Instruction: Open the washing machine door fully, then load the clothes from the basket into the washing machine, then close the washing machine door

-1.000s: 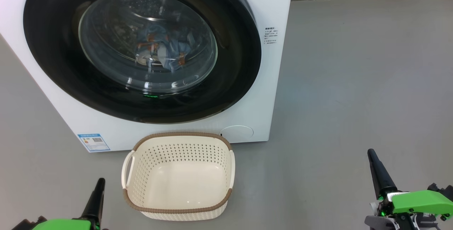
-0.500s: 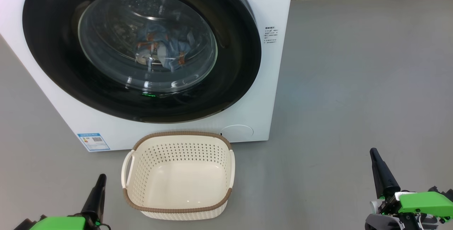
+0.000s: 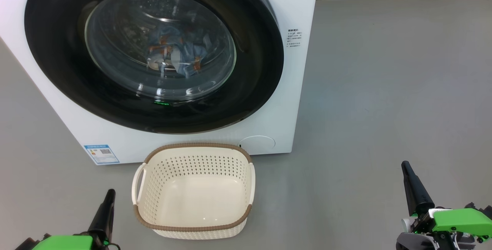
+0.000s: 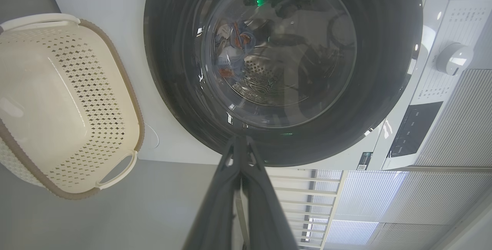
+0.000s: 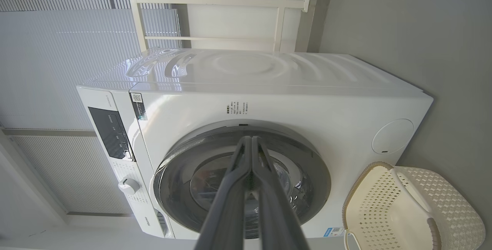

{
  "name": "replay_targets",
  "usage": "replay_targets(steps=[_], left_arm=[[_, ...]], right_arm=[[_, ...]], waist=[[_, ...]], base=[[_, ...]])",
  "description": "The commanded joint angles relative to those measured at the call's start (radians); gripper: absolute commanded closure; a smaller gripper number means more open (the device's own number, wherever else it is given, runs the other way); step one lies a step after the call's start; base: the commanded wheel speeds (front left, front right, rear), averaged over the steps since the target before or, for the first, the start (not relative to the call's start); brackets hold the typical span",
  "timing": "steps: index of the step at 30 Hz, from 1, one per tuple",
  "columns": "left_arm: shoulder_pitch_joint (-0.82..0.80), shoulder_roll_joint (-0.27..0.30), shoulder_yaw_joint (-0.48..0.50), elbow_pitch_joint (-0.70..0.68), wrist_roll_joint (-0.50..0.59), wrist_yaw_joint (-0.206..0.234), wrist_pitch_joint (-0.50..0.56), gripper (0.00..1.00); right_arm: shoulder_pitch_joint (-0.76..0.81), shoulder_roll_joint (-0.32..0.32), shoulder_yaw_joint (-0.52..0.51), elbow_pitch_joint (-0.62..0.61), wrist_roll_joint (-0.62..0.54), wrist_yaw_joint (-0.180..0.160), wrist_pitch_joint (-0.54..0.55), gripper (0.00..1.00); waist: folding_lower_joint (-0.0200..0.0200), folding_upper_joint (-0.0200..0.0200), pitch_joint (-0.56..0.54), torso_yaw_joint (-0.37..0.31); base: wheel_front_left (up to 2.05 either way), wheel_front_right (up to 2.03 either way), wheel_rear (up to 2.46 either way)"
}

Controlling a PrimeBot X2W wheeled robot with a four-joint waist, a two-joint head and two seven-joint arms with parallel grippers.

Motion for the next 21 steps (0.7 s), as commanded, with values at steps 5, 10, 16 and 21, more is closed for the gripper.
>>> replay_targets(steps=[5, 10, 16, 21], left_arm=[[-0.042, 0.013, 0.035, -0.019, -0.008, -0.003, 0.007, 1.0], [-0.042, 0.013, 0.035, -0.019, -0.008, -0.003, 0.007, 1.0], [-0.042, 0.013, 0.035, -0.019, -0.008, -0.003, 0.007, 1.0], [-0.042, 0.013, 0.035, -0.019, -0.008, -0.003, 0.007, 1.0]], right_arm=[[-0.007, -0.003, 0.022, -0.031, 0.004, 0.001, 0.008, 1.0], [-0.007, -0.003, 0.022, -0.031, 0.004, 0.001, 0.008, 1.0], [-0.007, -0.003, 0.023, -0.031, 0.004, 0.001, 0.008, 1.0], [-0.007, -0.003, 0.023, -0.031, 0.004, 0.001, 0.008, 1.0]], waist=[[0.0, 0.0, 0.0, 0.0], [0.0, 0.0, 0.0, 0.0], [0.0, 0.0, 0.0, 0.0], [0.0, 0.0, 0.0, 0.0]], base=[[0.0, 0.0, 0.0], [0.0, 0.0, 0.0], [0.0, 0.0, 0.0], [0.0, 0.0, 0.0]])
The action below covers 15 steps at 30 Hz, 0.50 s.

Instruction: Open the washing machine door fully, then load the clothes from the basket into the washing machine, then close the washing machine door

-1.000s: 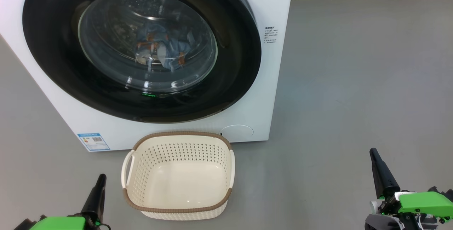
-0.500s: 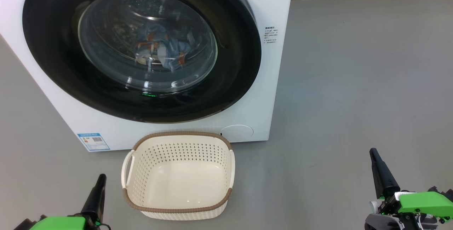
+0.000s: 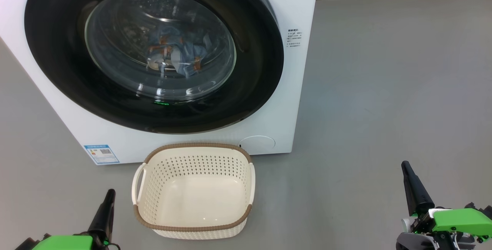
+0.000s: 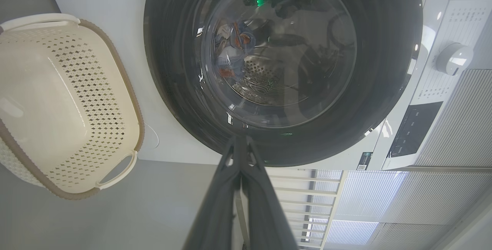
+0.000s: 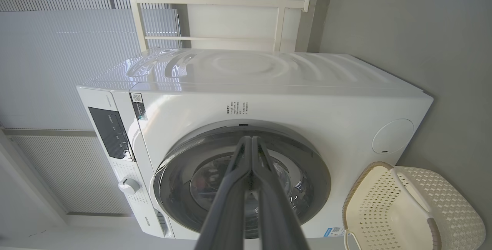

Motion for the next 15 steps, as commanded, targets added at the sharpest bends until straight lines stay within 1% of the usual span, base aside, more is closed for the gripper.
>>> replay_targets(steps=[1, 15], left_arm=[[-0.042, 0.013, 0.035, -0.019, -0.008, -0.003, 0.007, 1.0], [-0.042, 0.013, 0.035, -0.019, -0.008, -0.003, 0.007, 1.0]], right_arm=[[-0.007, -0.003, 0.023, -0.03, 0.004, 0.002, 0.008, 1.0], [-0.007, -0.003, 0.023, -0.03, 0.004, 0.002, 0.008, 1.0]], waist=[[0.0, 0.0, 0.0, 0.0], [0.0, 0.0, 0.0, 0.0]], base=[[0.0, 0.0, 0.0], [0.0, 0.0, 0.0]])
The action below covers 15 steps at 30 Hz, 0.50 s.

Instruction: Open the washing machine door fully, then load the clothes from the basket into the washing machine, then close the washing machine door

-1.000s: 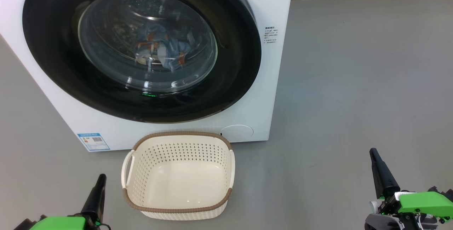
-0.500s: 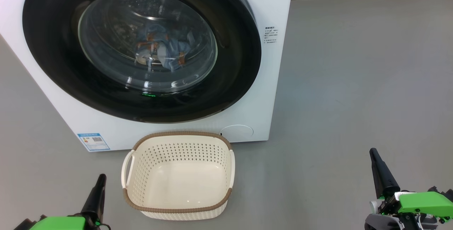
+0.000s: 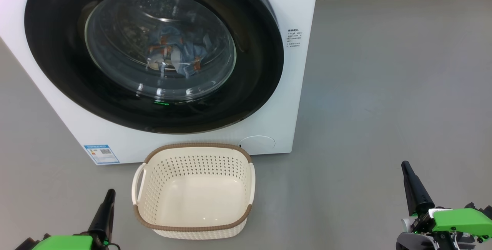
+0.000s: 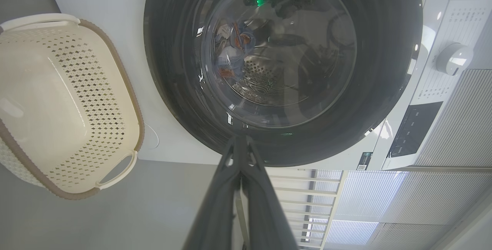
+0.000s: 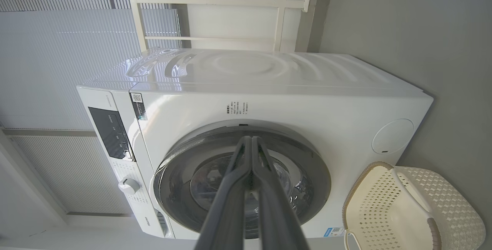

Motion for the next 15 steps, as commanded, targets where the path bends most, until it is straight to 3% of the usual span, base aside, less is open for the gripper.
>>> replay_targets(steps=[1, 15], left_arm=[[-0.042, 0.013, 0.035, -0.019, -0.008, -0.003, 0.007, 1.0], [-0.042, 0.013, 0.035, -0.019, -0.008, -0.003, 0.007, 1.0]], right_arm=[[-0.007, -0.003, 0.023, -0.03, 0.004, 0.002, 0.008, 1.0], [-0.007, -0.003, 0.023, -0.031, 0.004, 0.002, 0.008, 1.0]], waist=[[0.0, 0.0, 0.0, 0.0], [0.0, 0.0, 0.0, 0.0]], base=[[0.0, 0.0, 0.0], [0.0, 0.0, 0.0]])
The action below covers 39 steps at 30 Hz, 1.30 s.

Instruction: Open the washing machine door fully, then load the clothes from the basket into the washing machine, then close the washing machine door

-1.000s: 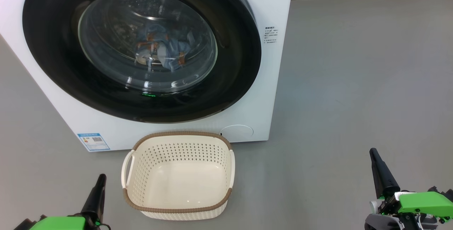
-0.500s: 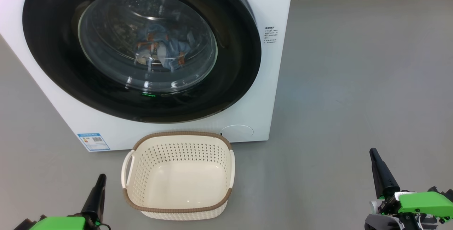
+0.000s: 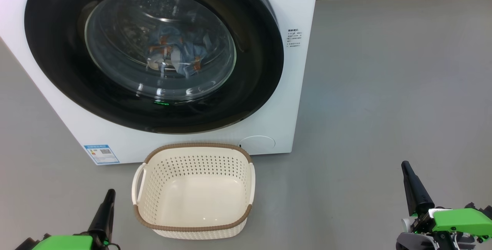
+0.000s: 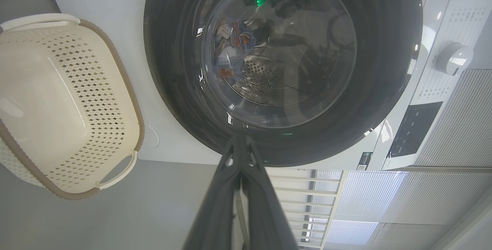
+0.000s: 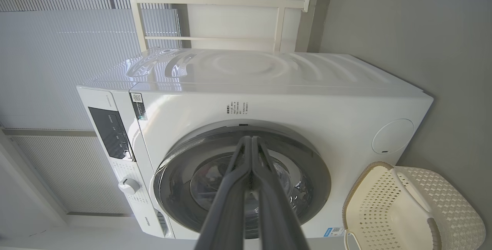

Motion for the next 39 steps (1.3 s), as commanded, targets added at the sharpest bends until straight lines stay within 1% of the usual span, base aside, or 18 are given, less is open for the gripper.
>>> replay_targets(steps=[1, 39], left_arm=[[-0.042, 0.013, 0.035, -0.019, -0.008, -0.003, 0.007, 1.0], [-0.042, 0.013, 0.035, -0.019, -0.008, -0.003, 0.007, 1.0]], right_arm=[[-0.007, -0.003, 0.023, -0.031, 0.004, 0.001, 0.008, 1.0], [-0.007, -0.003, 0.023, -0.031, 0.004, 0.001, 0.008, 1.0]], waist=[[0.0, 0.0, 0.0, 0.0], [0.0, 0.0, 0.0, 0.0]], base=[[0.0, 0.0, 0.0], [0.0, 0.0, 0.0]])
